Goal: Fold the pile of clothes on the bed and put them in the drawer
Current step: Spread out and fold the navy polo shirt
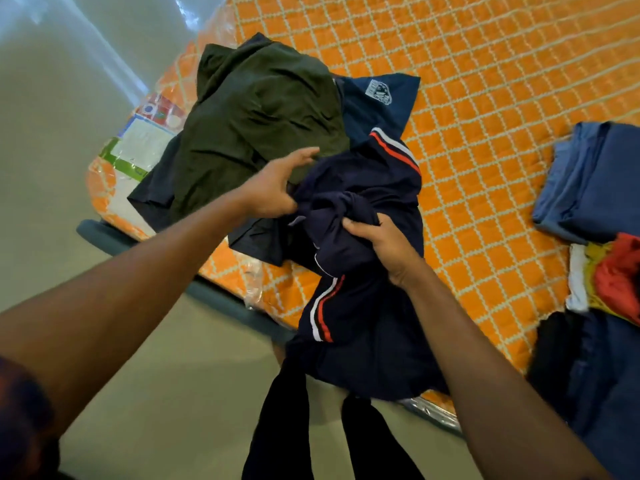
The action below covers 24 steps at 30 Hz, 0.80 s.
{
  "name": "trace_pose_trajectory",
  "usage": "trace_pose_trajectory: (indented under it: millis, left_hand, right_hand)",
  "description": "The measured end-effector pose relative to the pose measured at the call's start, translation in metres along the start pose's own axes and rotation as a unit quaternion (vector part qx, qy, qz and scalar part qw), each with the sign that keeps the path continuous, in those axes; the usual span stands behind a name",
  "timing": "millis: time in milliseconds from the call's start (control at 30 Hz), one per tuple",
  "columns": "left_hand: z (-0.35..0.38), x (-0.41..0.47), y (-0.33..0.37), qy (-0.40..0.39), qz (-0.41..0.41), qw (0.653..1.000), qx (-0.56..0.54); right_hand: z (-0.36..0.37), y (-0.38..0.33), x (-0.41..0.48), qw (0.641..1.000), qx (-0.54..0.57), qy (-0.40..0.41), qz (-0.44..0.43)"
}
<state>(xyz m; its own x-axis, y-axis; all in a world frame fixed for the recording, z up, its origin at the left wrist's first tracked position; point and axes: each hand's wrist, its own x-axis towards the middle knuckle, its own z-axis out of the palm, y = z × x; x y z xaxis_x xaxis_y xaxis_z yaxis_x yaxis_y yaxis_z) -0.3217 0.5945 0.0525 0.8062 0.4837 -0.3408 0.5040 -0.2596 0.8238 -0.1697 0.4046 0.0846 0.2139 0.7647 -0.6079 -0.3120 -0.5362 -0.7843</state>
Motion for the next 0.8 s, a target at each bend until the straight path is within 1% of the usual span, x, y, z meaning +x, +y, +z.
trace_pose_trajectory:
  millis: [33,67,100,133,167,200,233,267,300,333,367,400,433,467,500,567,600,667,733,767,800]
  left_hand:
    - [0.010,0.010,-0.006,-0.040,0.030,0.995,0.089]
    - [0.019,0.019,-0.007,-0.067,0.052,0.981,0.172]
    - [0.029,0.026,-0.006,-0.084,0.056,0.966,0.238]
    - [0.041,0.036,-0.001,-0.092,0.064,0.952,0.283]
    - [0.048,0.040,0.003,-0.095,0.057,0.946,0.304]
    - [0.056,0.044,0.009,-0.102,0.043,0.951,0.289]
    - [0.065,0.047,0.017,-0.108,0.014,0.970,0.217]
    - [0.071,0.051,0.019,-0.095,-0.029,0.991,0.093]
    - [0.076,0.052,0.022,-0.073,-0.067,0.994,-0.039]
    - [0.078,0.054,0.024,-0.036,-0.086,0.988,-0.124]
    - [0.076,0.054,0.026,-0.003,-0.094,0.983,-0.160]
    - [0.074,0.053,0.028,0.018,-0.097,0.980,-0.176]
    - [0.072,0.049,0.031,0.030,-0.102,0.979,-0.174]
    - [0.070,0.041,0.035,0.031,-0.104,0.981,-0.162]
    - [0.067,0.034,0.038,0.025,-0.106,0.983,-0.147]
    - [0.063,0.019,0.048,0.031,-0.114,0.983,-0.137]
    - [0.061,0.010,0.054,0.034,-0.113,0.981,-0.157]
    - [0.052,-0.010,0.069,0.049,-0.109,0.971,-0.209]
    - [0.042,-0.037,0.077,0.043,-0.118,0.964,-0.233]
    - [0.038,-0.054,0.080,0.024,-0.128,0.965,-0.229]
    - [0.035,-0.073,0.079,0.000,-0.142,0.969,-0.204]
  right_hand:
    - [-0.011,0.000,0.000,1.000,-0.004,-0.005,0.003]
    - [-0.021,0.000,-0.001,1.000,-0.005,-0.008,0.005]
    - [-0.031,0.000,-0.001,1.000,-0.006,-0.008,0.004]
    - [-0.045,0.003,-0.003,1.000,-0.002,-0.002,0.003]
    - [-0.054,0.005,-0.004,1.000,0.007,-0.001,0.001]
    - [-0.066,0.008,-0.006,1.000,0.027,0.010,0.001]
    - [-0.081,0.011,-0.010,0.998,0.054,0.031,-0.001]
    - [-0.093,0.015,-0.013,0.995,0.071,0.062,-0.009]
    - [-0.105,0.018,-0.016,0.992,0.069,0.100,-0.024]
    - [-0.118,0.022,-0.020,0.988,0.024,0.143,-0.046]
    - [-0.128,0.026,-0.022,0.980,-0.055,0.176,-0.071]
    - [-0.135,0.031,-0.023,0.962,-0.158,0.201,-0.093]
    - [-0.141,0.035,-0.023,0.935,-0.256,0.219,-0.113]
    - [-0.143,0.038,-0.023,0.907,-0.327,0.235,-0.126]
    - [-0.143,0.038,-0.023,0.885,-0.363,0.256,-0.140]
    - [-0.137,0.032,-0.023,0.849,-0.389,0.315,-0.171]
    - [-0.133,0.029,-0.021,0.835,-0.392,0.342,-0.180]
    - [-0.124,0.024,-0.014,0.818,-0.393,0.374,-0.190]
    - [-0.115,0.025,-0.009,0.821,-0.390,0.370,-0.194]
    - [-0.112,0.027,-0.005,0.826,-0.387,0.361,-0.195]
    - [-0.107,0.029,-0.004,0.830,-0.385,0.355,-0.195]
